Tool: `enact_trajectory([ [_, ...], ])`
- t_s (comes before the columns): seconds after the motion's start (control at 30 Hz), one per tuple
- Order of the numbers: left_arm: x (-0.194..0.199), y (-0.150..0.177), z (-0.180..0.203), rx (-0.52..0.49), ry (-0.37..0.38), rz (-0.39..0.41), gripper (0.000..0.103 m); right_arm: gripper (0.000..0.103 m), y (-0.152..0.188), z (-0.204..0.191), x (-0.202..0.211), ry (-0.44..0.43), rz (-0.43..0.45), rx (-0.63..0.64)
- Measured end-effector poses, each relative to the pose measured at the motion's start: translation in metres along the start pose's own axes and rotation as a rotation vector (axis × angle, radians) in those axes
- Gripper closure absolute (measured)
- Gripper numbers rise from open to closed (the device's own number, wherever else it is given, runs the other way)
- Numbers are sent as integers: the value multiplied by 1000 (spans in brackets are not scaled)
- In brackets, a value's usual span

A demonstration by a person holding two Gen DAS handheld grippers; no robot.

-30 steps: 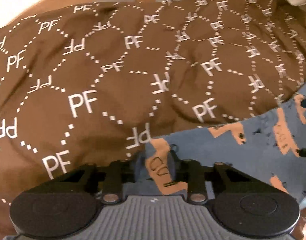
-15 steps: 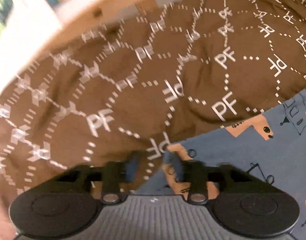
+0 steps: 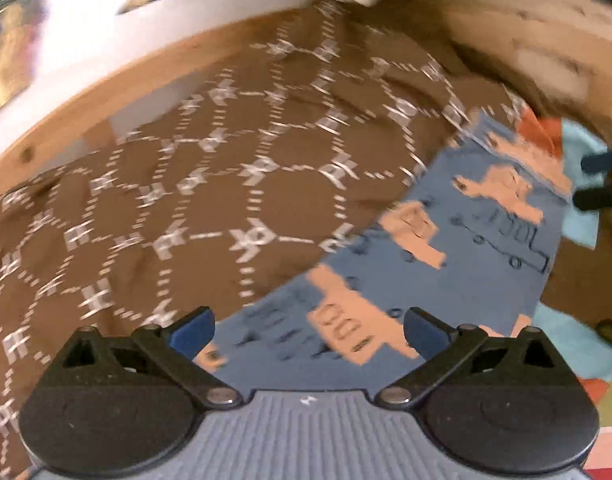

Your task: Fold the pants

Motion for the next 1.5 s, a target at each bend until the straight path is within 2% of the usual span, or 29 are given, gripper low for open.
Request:
enact_trajectory([
  [0.1,-20,11,15,-41,-41,-59,0,3,6,5,-4,-22,-26,-95],
  [0.2,-36,24,8,9,-54,-141,0,4,4,6,-10,-26,-57,-109],
  [0.3,-39,27,-2,100,-32,-159,0,5,0,11,-20,-23,-70,-170],
  [0.43,-28,23,-13,153,-19,-159,0,9,-4,17,-24,-5,-33,-251],
  [0.57,-15,5,-16,257,68,-121,0,34,-2,23,-20,20,6,-282],
  [0.6,-12,-2,-16,279,93,-108,0,45,-1,26,-19,23,11,-295],
  [0.63,-9,-10,-16,296,116,-95,0,51,1,29,-18,30,13,-308],
  [0.7,-8,-24,-13,320,159,-73,0,72,3,35,-14,46,26,-334],
  [0.8,-6,-46,-5,339,223,-42,1,83,3,40,-7,61,68,-341],
  [0.9,-2,-65,10,348,310,-27,6,88,-1,27,-1,72,99,-237],
  [0.97,0,-75,21,351,383,-25,12,90,-6,10,1,65,109,-123],
  [1.07,1,-89,36,350,452,-34,20,90,-12,-18,2,65,123,60],
  [1.2,-2,-104,54,329,481,-52,20,90,-11,-50,1,59,119,222],
  [1.33,-7,-113,67,327,507,-69,20,90,-4,-71,-3,46,109,316],
  [1.5,-28,-106,77,373,521,-154,20,90,8,-83,-8,48,84,407],
])
Point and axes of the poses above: each gripper's, at about its wrist camera, not at the fingertips, and x roughly against the way its jaws point, z to its right, y to its underside, the point moved 10 cm from there along -x, roughly the way its jaws point, and after that the axes turned 4 degrees about -y, right-handed, at the moved point
